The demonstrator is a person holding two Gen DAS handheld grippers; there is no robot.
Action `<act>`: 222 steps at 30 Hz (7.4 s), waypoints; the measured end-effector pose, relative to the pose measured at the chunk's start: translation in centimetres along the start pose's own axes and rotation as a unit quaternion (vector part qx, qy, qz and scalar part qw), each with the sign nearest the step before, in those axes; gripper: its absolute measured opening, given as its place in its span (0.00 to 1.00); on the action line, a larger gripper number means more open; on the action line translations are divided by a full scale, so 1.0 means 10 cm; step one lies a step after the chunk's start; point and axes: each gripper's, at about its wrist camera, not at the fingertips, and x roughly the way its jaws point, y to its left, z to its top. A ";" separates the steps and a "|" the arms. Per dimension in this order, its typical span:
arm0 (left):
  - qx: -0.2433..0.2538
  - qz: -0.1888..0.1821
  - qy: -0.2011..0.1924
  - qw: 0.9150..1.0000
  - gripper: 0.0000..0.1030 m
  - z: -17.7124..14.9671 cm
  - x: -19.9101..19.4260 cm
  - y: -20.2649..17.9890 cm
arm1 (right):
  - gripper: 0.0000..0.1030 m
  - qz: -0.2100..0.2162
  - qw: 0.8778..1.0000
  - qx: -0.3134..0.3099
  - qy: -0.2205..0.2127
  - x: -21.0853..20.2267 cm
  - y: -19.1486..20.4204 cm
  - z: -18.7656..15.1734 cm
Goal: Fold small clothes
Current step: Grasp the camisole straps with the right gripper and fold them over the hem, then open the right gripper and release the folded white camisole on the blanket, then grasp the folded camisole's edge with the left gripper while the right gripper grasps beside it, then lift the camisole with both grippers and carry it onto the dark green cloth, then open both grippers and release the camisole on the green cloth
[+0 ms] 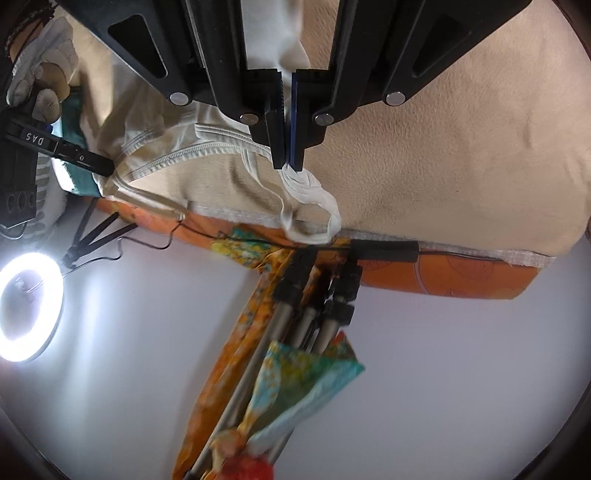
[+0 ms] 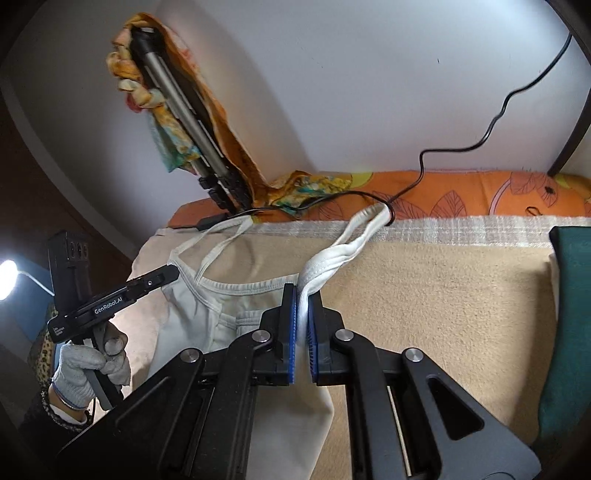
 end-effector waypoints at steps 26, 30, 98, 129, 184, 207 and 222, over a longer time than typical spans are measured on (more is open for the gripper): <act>0.010 -0.015 -0.020 1.000 0.00 -1.49 -1.61 -0.51 | 0.06 -0.027 0.998 -0.063 -0.018 -1.25 1.06 -1.55; -0.001 -0.013 -0.010 1.000 0.00 -1.77 -1.63 -0.47 | 0.06 -0.042 0.996 -0.079 -0.016 -1.30 1.15 -1.83; 0.158 -0.004 0.131 0.979 0.17 -2.25 -1.47 -1.04 | 0.31 -0.004 0.988 -0.103 0.116 -1.17 1.14 -2.32; -0.141 -0.107 0.115 0.977 0.47 -1.70 -1.26 0.14 | 0.39 0.096 0.980 0.153 0.089 -0.86 -0.03 -2.02; 0.064 -0.169 0.043 0.983 0.05 -0.74 -0.55 -2.79 | 0.10 -0.075 0.990 0.075 -0.090 -2.66 -0.77 -1.15; 0.125 -0.121 0.037 0.984 0.05 -0.34 1.00 -3.98 | 0.10 -0.201 0.971 0.087 -0.096 -2.55 -2.28 -0.43; 0.169 -0.057 0.026 0.984 0.08 -0.42 1.21 -4.05 | 0.10 -0.275 0.956 0.074 -0.064 -2.16 -2.56 -0.40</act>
